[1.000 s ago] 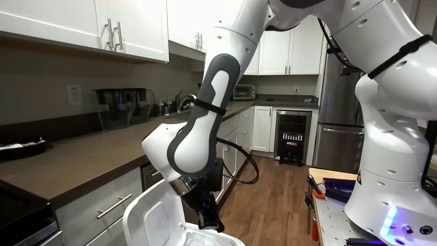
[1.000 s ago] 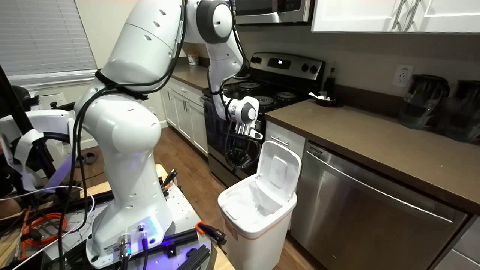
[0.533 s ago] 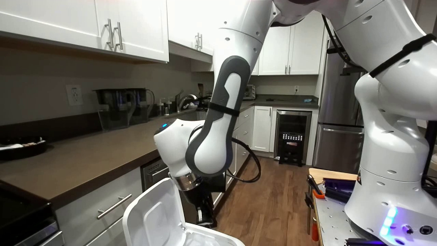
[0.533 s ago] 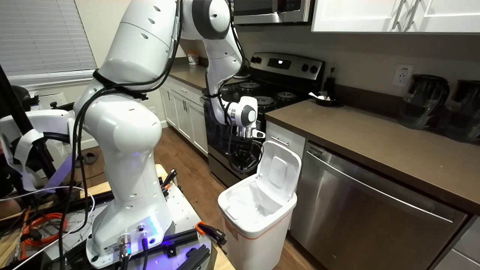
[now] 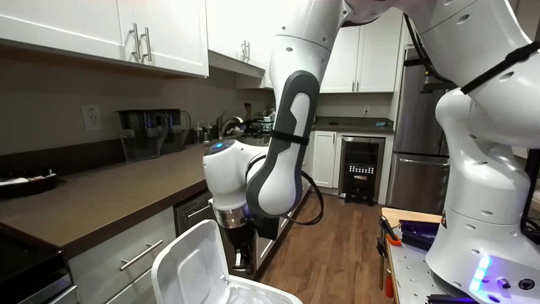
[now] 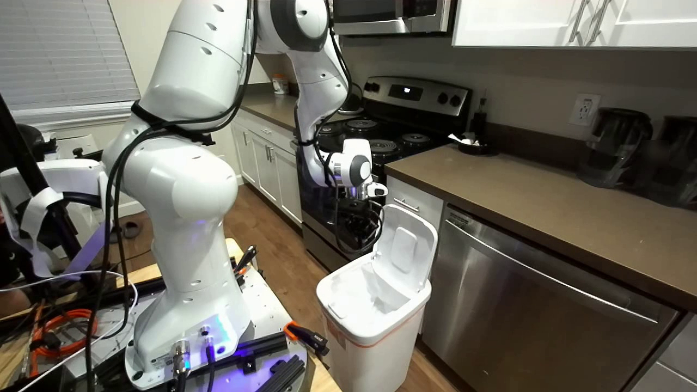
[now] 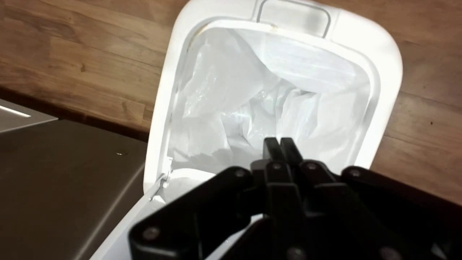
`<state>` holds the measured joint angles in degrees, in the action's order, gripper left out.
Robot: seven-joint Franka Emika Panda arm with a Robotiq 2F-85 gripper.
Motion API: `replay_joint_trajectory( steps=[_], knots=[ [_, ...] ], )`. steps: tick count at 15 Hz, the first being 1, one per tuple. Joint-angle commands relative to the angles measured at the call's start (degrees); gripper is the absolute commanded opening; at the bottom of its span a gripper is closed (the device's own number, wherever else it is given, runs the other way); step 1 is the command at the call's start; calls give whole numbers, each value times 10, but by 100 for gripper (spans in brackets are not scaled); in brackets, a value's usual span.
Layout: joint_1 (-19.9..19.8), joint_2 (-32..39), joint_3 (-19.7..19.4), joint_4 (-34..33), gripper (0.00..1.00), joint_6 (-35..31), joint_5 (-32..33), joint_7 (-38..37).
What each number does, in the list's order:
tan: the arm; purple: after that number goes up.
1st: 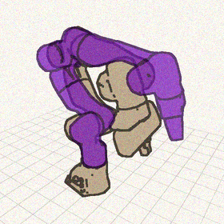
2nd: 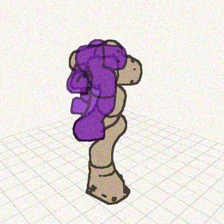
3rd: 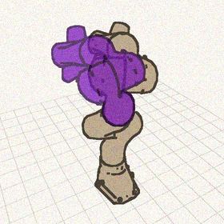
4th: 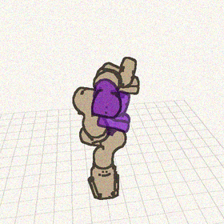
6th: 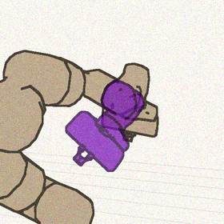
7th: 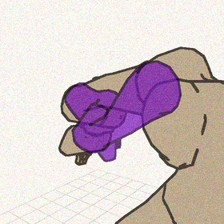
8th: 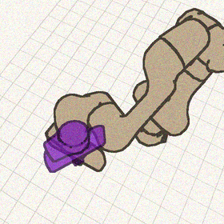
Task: Open the white lid then close the lid
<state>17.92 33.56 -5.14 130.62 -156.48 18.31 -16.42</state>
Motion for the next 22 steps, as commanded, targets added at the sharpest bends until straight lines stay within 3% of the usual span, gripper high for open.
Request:
replay_joint_trajectory(
  steps=[1,11,22],
  knots=[
    [4,-34,-6,21,8,-32,-12,-7],
    [5,-40,-3,-16,6,-39,-14,-2],
    [47,-13,-41,-105,6,-36,13,-10]
  ],
)
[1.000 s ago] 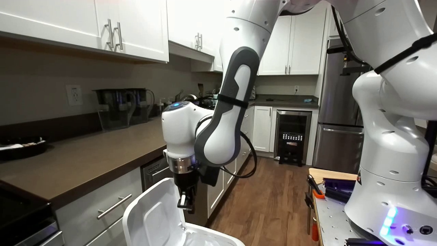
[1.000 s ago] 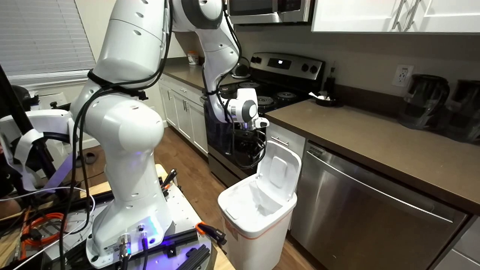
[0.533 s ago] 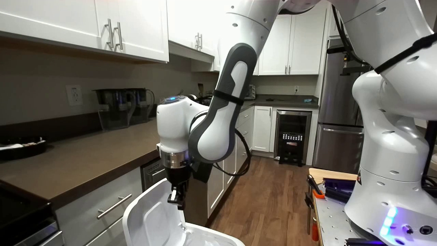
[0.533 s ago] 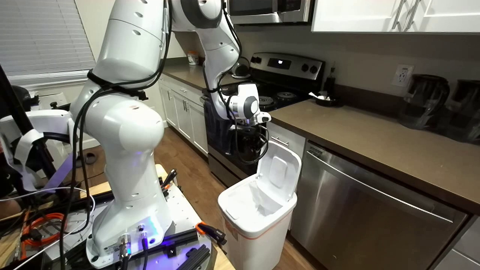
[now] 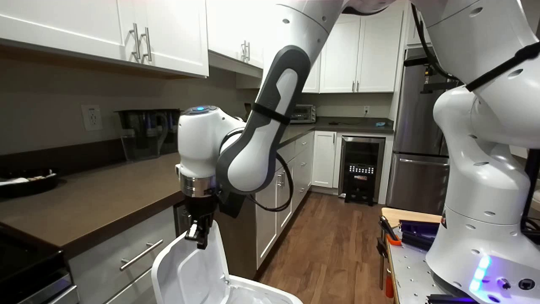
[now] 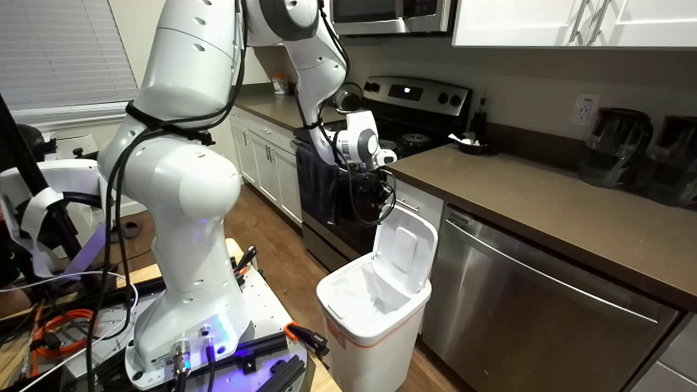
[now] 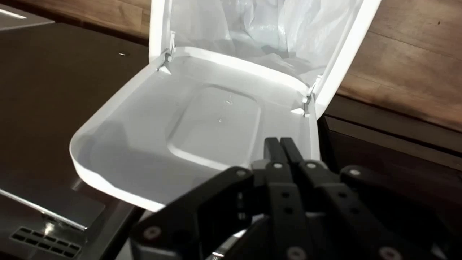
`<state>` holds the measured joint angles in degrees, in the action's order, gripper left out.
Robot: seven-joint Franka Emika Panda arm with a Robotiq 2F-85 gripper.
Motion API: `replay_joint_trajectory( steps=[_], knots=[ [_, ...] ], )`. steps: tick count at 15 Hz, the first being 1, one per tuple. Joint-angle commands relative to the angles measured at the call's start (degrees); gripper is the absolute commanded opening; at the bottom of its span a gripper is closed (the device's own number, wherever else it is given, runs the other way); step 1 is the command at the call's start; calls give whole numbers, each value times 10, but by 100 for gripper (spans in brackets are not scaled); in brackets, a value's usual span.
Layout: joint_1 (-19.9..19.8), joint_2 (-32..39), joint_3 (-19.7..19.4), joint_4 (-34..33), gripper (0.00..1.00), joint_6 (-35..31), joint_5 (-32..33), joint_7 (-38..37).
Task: Open the white lid then close the lid
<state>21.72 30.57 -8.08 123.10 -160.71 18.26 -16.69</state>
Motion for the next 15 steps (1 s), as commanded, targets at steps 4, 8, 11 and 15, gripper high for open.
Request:
replay_joint_trajectory(
  steps=[4,8,11,15],
  knots=[
    [-9,49,-1,-82,6,22,2,16],
    [-23,83,8,-138,6,40,-8,33],
    [-30,93,18,-177,6,76,-13,44],
    [-41,93,39,-218,6,150,-20,56]
  ],
)
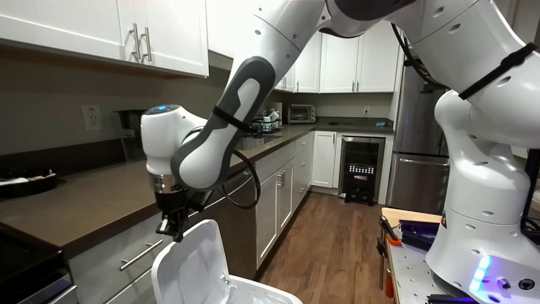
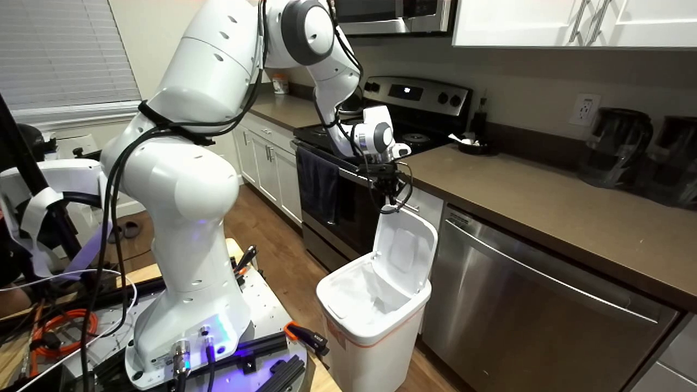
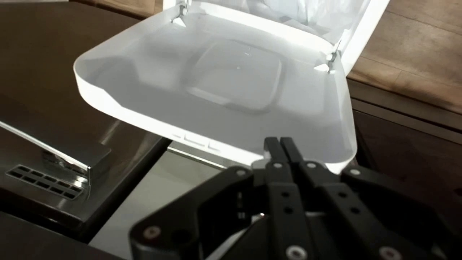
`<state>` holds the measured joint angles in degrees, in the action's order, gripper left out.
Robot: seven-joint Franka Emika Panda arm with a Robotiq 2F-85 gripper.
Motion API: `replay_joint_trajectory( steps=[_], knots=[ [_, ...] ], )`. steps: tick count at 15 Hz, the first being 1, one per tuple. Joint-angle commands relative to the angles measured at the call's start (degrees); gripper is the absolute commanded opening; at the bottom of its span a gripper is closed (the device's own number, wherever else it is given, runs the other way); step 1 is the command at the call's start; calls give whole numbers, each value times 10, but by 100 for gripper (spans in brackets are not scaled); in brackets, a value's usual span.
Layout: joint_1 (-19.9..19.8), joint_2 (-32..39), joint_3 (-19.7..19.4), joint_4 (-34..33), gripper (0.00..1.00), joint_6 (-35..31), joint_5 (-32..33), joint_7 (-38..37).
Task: Open the white lid then close the lid
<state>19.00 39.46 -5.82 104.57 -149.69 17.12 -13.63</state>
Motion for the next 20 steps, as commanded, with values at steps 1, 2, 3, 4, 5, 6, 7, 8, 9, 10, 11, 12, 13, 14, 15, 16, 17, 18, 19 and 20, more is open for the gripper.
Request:
replay_joint_trajectory(
  steps=[1,2,3,4,5,6,7,8,9,10,11,12,13,14,15,16,17,18,19,20],
  knots=[
    [-12,6,16,-40,6,47,-3,21],
    [-3,7,5,-41,6,40,13,9],
    [0,9,0,-40,6,32,22,5],
    [3,12,-6,-35,6,19,32,-1],
    [5,14,-11,-32,6,12,41,-3],
    [10,19,-20,-24,6,-4,54,-11],
    [11,23,-25,-21,6,-12,64,-11],
    [10,32,-29,-15,6,-32,72,-11],
    [10,40,-32,-13,7,-44,74,-10],
    [9,48,-36,-13,7,-55,75,-7],
    [10,54,-40,-12,6,-64,75,-5],
    [14,56,-46,-11,6,-76,76,-6],
    [16,58,-50,-11,6,-82,74,-5],
    [17,59,-51,-13,6,-79,70,-2],
    [19,59,-52,-14,6,-77,68,-1],
    [16,56,-48,-15,6,-68,63,4],
    [14,54,-44,-16,6,-63,60,8],
    [11,49,-37,-18,6,-49,55,14],
    [6,44,-29,-19,6,-40,49,20],
    [9,38,-28,-20,6,-33,48,20]
  ],
)
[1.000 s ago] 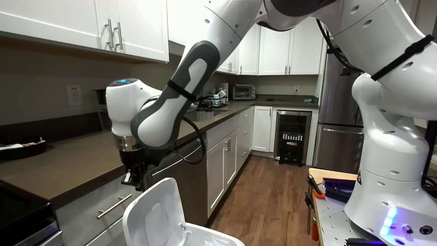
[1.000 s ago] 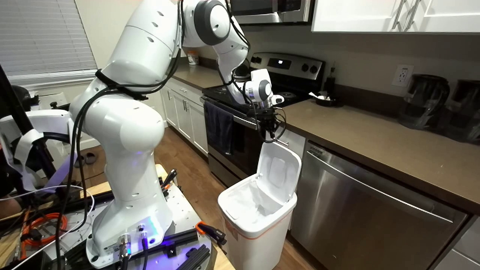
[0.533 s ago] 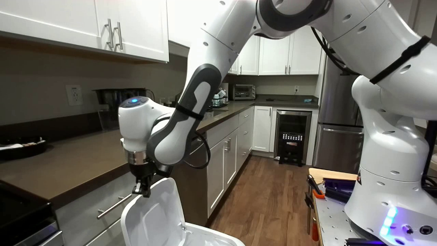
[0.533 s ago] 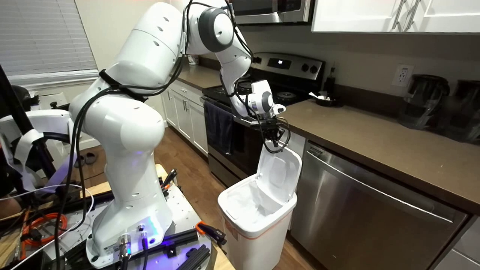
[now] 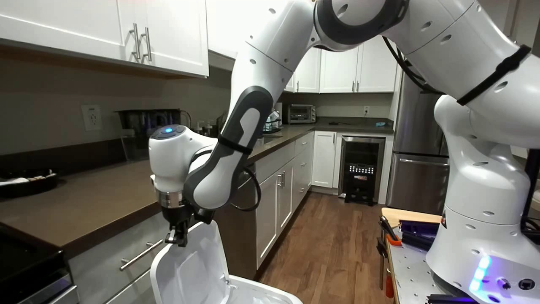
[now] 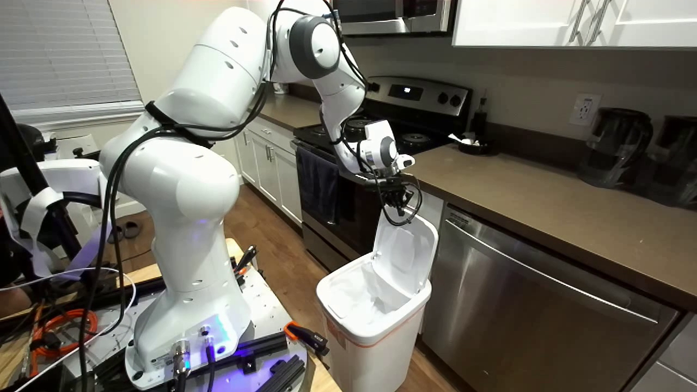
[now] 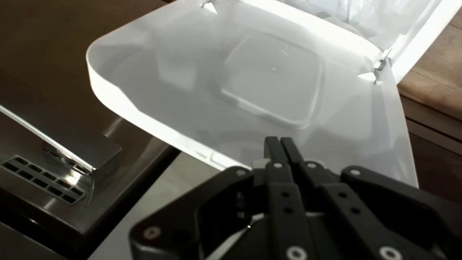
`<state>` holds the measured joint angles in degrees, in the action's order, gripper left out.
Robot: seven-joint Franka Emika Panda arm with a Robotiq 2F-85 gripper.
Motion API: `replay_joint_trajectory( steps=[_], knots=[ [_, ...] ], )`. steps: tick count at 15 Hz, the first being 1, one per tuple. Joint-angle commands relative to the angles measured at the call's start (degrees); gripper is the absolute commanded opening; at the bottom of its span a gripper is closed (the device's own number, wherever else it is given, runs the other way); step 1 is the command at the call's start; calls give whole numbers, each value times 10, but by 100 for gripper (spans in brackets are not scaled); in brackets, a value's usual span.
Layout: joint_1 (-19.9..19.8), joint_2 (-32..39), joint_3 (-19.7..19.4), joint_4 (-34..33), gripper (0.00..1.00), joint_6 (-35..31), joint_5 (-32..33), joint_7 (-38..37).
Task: Open the white lid then close the lid
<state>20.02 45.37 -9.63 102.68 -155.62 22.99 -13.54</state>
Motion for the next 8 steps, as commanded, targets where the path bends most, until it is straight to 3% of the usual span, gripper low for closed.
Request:
replay_joint_trajectory(
  steps=[1,8],
  knots=[
    [1,-25,12,-2,6,31,-9,18],
    [4,-27,24,-45,6,81,2,11]
  ],
)
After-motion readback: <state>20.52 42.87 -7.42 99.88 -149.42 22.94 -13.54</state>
